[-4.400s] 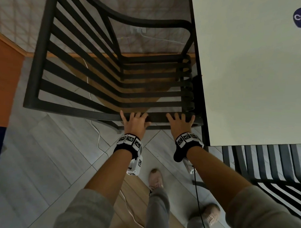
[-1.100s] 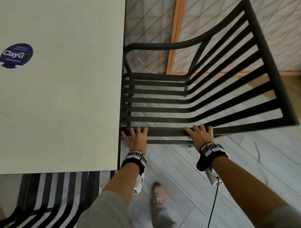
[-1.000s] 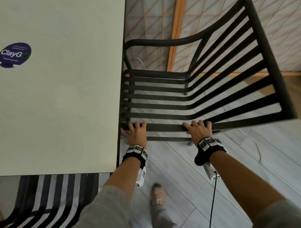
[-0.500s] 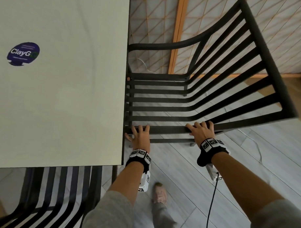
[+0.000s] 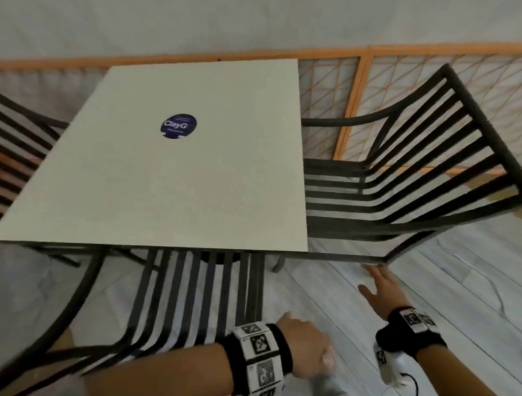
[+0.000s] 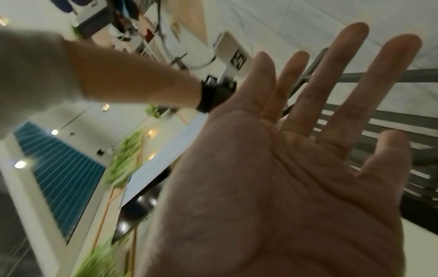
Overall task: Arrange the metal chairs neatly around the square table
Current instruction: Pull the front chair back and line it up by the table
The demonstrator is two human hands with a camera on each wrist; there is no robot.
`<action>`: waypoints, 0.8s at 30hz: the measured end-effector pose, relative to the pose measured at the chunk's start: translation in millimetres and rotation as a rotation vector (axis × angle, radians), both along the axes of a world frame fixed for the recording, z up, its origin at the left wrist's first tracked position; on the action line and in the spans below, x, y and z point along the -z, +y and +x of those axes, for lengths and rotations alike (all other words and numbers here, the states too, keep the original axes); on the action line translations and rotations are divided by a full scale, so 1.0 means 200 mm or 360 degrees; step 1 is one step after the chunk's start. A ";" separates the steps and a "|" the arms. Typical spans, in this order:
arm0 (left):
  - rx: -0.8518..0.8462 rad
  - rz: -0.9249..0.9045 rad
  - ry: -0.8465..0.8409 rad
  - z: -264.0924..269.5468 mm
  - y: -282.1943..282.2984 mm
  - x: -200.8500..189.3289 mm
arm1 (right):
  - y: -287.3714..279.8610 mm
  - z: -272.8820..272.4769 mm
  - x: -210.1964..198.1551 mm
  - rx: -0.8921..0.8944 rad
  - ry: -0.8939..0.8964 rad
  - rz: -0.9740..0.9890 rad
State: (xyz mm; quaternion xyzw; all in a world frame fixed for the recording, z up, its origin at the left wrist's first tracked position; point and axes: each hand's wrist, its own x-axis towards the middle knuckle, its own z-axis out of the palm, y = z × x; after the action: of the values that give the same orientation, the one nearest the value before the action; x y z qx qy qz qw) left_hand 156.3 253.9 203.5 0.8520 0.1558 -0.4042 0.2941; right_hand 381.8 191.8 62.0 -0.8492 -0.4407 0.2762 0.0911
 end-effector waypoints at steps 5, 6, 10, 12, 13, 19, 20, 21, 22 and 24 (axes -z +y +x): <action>-0.0284 0.0008 0.0020 -0.77 0.10 -0.26 | -0.16 -0.59 -0.12 -0.0154 0.0007 -0.0223; -0.0310 0.0040 0.0068 -0.92 0.13 -0.26 | -0.17 -0.72 -0.13 -0.0209 0.0015 -0.0315; -0.0392 0.0129 0.0232 -1.43 0.19 -0.26 | -0.14 -1.19 -0.15 -0.0244 0.0212 -0.0509; -0.0464 0.0099 0.0362 -1.64 0.17 -0.25 | -0.14 -1.36 -0.17 -0.0157 0.0381 -0.0526; -0.0479 0.0081 0.0443 -1.73 0.16 -0.24 | -0.14 -1.42 -0.18 -0.0130 0.0424 -0.0553; -0.0605 0.0250 0.0337 -2.09 0.11 -0.07 | -0.11 -1.58 -0.26 -0.0094 0.0406 -0.0737; -0.0681 0.0306 0.0251 -2.12 0.10 -0.03 | -0.12 -1.59 -0.26 -0.0089 0.0433 -0.0741; -0.0749 0.0364 0.0169 -2.13 0.08 0.00 | -0.12 -1.59 -0.26 -0.0084 0.0458 -0.0736; -0.0807 0.0417 0.0111 -2.15 0.06 0.02 | -0.12 -1.58 -0.25 -0.0074 0.0493 -0.0719; -0.0894 0.0466 0.0040 -2.16 0.04 0.06 | -0.13 -1.58 -0.22 -0.0105 0.0522 -0.0693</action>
State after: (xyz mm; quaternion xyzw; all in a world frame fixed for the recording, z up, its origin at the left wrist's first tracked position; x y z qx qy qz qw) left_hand -275.4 261.3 192.2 0.8039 0.4450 -0.2909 0.2666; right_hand 66.0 164.9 106.9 -0.7779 -0.3776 0.5012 -0.0325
